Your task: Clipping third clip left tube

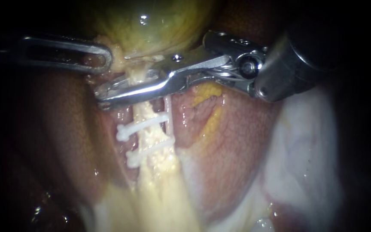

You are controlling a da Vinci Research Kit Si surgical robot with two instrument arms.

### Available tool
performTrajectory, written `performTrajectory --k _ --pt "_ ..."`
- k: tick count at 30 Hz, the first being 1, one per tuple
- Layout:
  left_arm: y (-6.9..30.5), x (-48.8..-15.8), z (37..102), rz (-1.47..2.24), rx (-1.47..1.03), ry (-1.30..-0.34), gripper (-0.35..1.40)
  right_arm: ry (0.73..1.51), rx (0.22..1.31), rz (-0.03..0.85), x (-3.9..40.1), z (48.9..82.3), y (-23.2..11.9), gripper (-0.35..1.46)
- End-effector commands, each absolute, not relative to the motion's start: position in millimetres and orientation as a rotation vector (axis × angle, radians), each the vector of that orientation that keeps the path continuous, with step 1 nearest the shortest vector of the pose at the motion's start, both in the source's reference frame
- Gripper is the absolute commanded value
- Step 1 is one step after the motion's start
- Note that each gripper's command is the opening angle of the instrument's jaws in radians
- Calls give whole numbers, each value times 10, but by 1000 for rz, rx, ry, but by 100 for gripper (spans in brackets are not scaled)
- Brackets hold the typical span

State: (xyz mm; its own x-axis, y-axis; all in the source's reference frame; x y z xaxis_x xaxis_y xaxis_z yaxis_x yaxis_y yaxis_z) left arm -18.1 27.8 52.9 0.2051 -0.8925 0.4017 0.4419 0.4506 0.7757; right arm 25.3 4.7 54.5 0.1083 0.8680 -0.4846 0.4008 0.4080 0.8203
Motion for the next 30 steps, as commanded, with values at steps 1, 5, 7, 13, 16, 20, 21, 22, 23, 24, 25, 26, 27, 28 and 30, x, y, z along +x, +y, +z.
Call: performTrajectory --k 1,5,7,13,16,20,21,22,23,24,25,26,27,28,30 --pt "278 -182 529 -1003 569 -958 -35 1474 1205 518 255 544 49 -35" --pt "278 -182 529 -1003 569 -958 -35 1462 1221 517 257 545 48 -35" --pt "278 -182 529 -1003 569 -958 -35 1462 1221 518 257 545 48 -35" --pt "278 -182 529 -1003 569 -958 -35 1462 1220 518 257 545 48 -35" --pt "278 -182 529 -1003 569 -958 -35 1462 1221 518 256 545 47 -35" --pt "278 -182 529 -1003 569 -958 -35 1462 1221 518 256 545 47 -35" --pt "278 -182 529 -1003 569 -958 -35 1462 1221 518 256 545 47 -35" --pt "278 -182 529 -1003 569 -958 -35 1462 1221 518 256 545 47 -35" --pt "278 -182 529 -1003 569 -958 -35 1462 1221 518 256 545 47 -35" --pt "278 -182 529 -1003 569 -958 -35 1462 1221 518 256 545 47 -35" --pt "278 -182 529 -1003 569 -958 -35 1462 1221 518 256 545 47 -35" --pt "278 -182 529 -1003 569 -958 -35 1462 1221 518 256 545 47 -35" --pt "278 -182 529 -1003 569 -958 -35 1462 1221 518 256 545 47 -35" --pt "278 -182 529 -1003 569 -958 -35 1462 1221 518 256 545 47 -35" --pt "278 -182 529 -1003 569 -958 -35 1462 1221 518 256 545 47 -35"
